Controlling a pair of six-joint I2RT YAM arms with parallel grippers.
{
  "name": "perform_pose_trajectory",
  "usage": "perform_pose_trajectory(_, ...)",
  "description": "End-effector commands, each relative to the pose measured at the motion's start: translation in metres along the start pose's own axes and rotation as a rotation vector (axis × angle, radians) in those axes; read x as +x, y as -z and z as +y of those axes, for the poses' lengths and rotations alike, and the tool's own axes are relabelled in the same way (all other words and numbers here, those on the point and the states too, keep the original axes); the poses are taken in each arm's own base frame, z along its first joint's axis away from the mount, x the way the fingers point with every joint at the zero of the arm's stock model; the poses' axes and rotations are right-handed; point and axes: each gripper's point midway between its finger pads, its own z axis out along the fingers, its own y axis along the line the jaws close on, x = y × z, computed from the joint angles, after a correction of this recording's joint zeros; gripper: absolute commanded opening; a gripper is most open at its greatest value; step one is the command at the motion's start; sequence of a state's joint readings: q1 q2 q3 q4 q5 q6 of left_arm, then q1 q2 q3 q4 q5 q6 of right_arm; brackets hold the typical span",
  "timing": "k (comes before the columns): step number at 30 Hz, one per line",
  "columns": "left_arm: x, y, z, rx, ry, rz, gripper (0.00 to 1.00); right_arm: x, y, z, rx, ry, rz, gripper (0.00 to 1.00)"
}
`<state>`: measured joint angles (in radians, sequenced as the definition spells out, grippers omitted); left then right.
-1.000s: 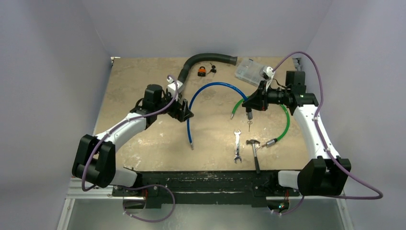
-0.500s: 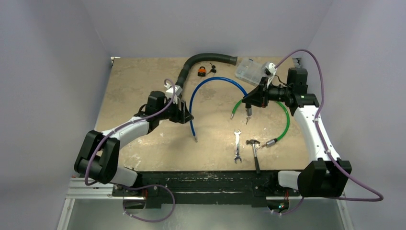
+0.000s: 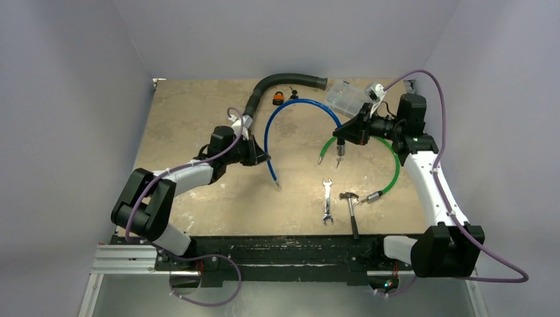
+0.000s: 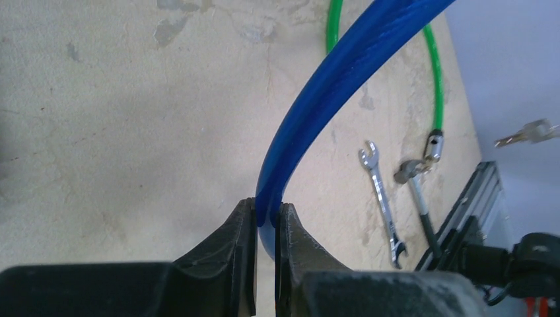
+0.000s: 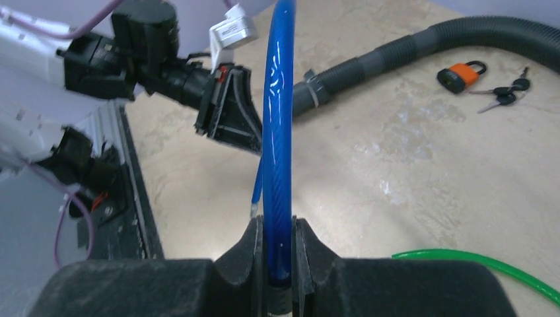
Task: Lock with the key
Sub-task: Lock the lock.
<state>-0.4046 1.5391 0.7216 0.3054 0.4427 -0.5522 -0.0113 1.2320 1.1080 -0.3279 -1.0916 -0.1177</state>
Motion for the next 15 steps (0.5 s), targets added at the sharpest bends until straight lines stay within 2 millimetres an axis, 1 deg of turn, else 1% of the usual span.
perform_pose_trajectory(1,-0.069,0.004,-0.039,0.115,0.082,-0.181,0.00,-0.031,-0.001,-0.012,0.100,-0.040,-0.138,0.00)
perform_pose_trajectory(4,-0.126,0.014,-0.051,0.165,0.183,-0.314,0.00,-0.036,-0.006,-0.022,0.129,-0.167,-0.226,0.00)
perform_pose_trajectory(5,-0.144,0.019,-0.058,0.189,0.208,-0.357,0.00,-0.038,-0.013,-0.017,0.106,-0.188,-0.246,0.00)
perform_pose_trajectory(7,-0.171,0.024,-0.070,0.219,0.254,-0.404,0.00,-0.044,-0.016,-0.021,0.110,-0.249,-0.297,0.00)
perform_pose_trajectory(9,-0.192,0.030,-0.085,0.252,0.269,-0.434,0.00,-0.048,-0.019,-0.028,0.123,-0.317,-0.337,0.00)
perform_pose_trajectory(11,-0.209,0.037,-0.099,0.287,0.274,-0.462,0.00,-0.051,-0.021,-0.030,0.104,-0.384,-0.386,0.00)
perform_pose_trajectory(15,-0.233,0.047,-0.115,0.328,0.287,-0.505,0.00,-0.061,-0.024,-0.016,-0.008,-0.478,-0.503,0.00)
